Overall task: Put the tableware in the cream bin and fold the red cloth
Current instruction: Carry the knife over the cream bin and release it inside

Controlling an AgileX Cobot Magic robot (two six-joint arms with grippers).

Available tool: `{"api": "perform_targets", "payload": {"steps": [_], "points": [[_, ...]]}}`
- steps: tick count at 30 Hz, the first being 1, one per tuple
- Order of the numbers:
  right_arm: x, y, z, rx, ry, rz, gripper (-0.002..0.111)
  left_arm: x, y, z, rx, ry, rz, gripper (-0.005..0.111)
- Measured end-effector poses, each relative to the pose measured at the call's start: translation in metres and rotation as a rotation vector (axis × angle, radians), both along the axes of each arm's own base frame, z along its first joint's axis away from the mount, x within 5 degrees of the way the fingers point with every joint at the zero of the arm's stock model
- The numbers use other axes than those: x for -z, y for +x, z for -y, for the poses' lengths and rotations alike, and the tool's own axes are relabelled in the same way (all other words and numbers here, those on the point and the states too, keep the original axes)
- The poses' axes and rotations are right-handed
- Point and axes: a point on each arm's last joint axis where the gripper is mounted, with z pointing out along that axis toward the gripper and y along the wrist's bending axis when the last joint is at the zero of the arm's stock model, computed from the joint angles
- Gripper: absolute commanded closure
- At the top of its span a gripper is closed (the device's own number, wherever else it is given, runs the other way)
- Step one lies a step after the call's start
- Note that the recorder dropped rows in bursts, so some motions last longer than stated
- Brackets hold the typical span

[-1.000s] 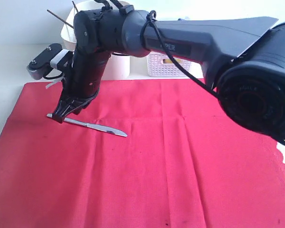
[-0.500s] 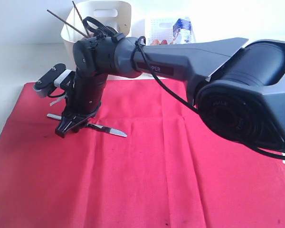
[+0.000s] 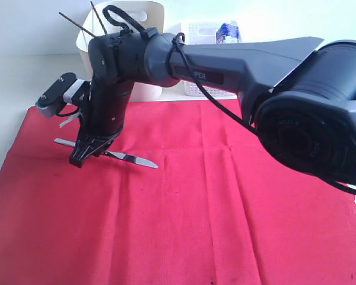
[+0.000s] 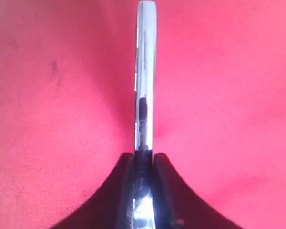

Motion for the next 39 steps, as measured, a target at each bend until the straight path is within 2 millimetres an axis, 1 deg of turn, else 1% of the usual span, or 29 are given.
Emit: {"api": "perform_targets", "payload": {"steps": [1, 2, 5, 9, 10, 13, 15, 17, 18, 21, 24, 26, 29, 35, 39], "points": [[-0.006, 0.000, 0.000, -0.002, 0.009, 0.007, 0.108, 0.000, 0.000, 0.000, 0.000, 0.000, 0.000, 0.107], [-0.016, 0.000, 0.000, -0.005, 0.025, 0.020, 0.108, 0.000, 0.000, 0.000, 0.000, 0.000, 0.000, 0.107], [-0.027, 0.000, 0.000, -0.006, 0.049, 0.038, 0.108, 0.000, 0.000, 0.000, 0.000, 0.000, 0.000, 0.107], [-0.060, 0.006, 0.001, 0.022, 0.157, 0.113, 0.108, 0.000, 0.000, 0.000, 0.000, 0.000, 0.000, 0.107], [-0.067, 0.011, 0.003, 0.036, 0.185, 0.132, 0.108, 0.000, 0.000, 0.000, 0.000, 0.000, 0.000, 0.107], [-0.103, 0.025, 0.010, 0.096, 0.322, 0.206, 0.108, 0.000, 0.000, 0.000, 0.000, 0.000, 0.000, 0.107], [-0.128, 0.038, 0.019, 0.155, 0.434, 0.269, 0.108, 0.000, 0.000, 0.000, 0.000, 0.000, 0.000, 0.107], [-0.147, 0.053, 0.027, 0.225, 0.545, 0.324, 0.108, 0.000, 0.000, 0.000, 0.000, 0.000, 0.000, 0.107], [-0.154, 0.062, 0.032, 0.266, 0.600, 0.343, 0.108, 0.000, 0.000, 0.000, 0.000, 0.000, 0.000, 0.107], [-0.166, 0.083, 0.046, 0.383, 0.725, 0.371, 0.108, 0.000, 0.000, 0.000, 0.000, 0.000, 0.000, 0.107], [-0.162, 0.103, 0.056, 0.457, 0.782, 0.395, 0.108, 0.000, 0.000, 0.000, 0.000, 0.000, 0.000, 0.107], [-0.157, 0.111, 0.059, 0.487, 0.804, 0.422, 0.108, 0.000, 0.000, 0.000, 0.000, 0.000, 0.000, 0.107], [-0.146, 0.120, 0.059, 0.525, 0.829, 0.454, 0.108, 0.000, 0.000, 0.000, 0.000, 0.000, 0.000, 0.107], [-0.135, 0.134, 0.058, 0.601, 0.905, 0.563, 0.108, 0.000, 0.000, 0.000, 0.000, 0.000, 0.000, 0.107], [-0.113, 0.144, 0.058, 0.643, 0.914, 0.608, 0.108, 0.000, 0.000, 0.000, 0.000, 0.000, 0.000, 0.107]]}}
